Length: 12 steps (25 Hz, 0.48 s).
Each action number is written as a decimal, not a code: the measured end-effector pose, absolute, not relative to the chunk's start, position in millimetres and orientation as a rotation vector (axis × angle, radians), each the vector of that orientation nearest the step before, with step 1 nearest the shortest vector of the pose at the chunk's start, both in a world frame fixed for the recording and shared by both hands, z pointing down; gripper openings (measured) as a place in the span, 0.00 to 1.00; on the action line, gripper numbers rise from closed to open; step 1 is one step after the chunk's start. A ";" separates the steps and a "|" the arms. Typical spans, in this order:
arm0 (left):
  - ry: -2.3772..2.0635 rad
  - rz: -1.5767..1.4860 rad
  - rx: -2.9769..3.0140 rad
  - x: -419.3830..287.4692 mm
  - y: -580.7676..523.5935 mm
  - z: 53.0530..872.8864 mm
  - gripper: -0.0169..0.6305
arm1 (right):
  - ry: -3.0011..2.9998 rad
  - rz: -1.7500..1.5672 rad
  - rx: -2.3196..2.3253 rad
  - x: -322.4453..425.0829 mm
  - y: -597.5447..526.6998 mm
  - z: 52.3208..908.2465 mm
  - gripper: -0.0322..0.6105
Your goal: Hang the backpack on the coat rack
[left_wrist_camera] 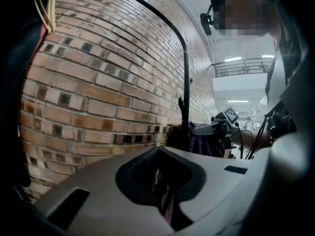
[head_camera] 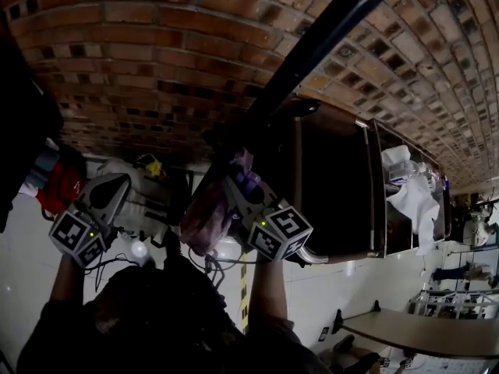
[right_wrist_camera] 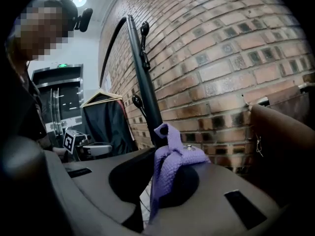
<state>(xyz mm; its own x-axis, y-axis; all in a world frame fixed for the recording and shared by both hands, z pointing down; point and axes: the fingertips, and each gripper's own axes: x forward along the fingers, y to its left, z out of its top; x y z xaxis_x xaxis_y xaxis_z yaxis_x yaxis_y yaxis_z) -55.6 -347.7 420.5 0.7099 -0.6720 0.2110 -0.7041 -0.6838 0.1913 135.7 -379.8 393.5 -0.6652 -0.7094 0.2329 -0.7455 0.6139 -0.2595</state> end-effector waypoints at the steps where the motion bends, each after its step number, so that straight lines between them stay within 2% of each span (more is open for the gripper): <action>1: -1.097 0.182 2.653 -55.5 -350.9 422.3 0.08 | -2.721 0.502 1.197 131.0 -382.3 396.8 0.05; 6: -1.118 0.179 2.632 -56.7 -362.7 427.0 0.08 | -2.692 0.465 1.040 102.2 -387.4 414.6 0.05; 12: -1.111 0.191 2.619 -59.5 -365.1 437.1 0.08 | -2.629 0.473 1.060 102.3 -386.0 439.6 0.05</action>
<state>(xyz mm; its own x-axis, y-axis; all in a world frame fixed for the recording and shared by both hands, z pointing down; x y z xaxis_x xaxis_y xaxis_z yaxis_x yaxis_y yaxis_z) -59.5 -365.1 437.1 0.6938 -0.6818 0.2317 -0.7201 -0.6608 0.2117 102.3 -386.0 439.6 -0.6970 -0.6195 0.3611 -0.7065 0.6795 -0.1981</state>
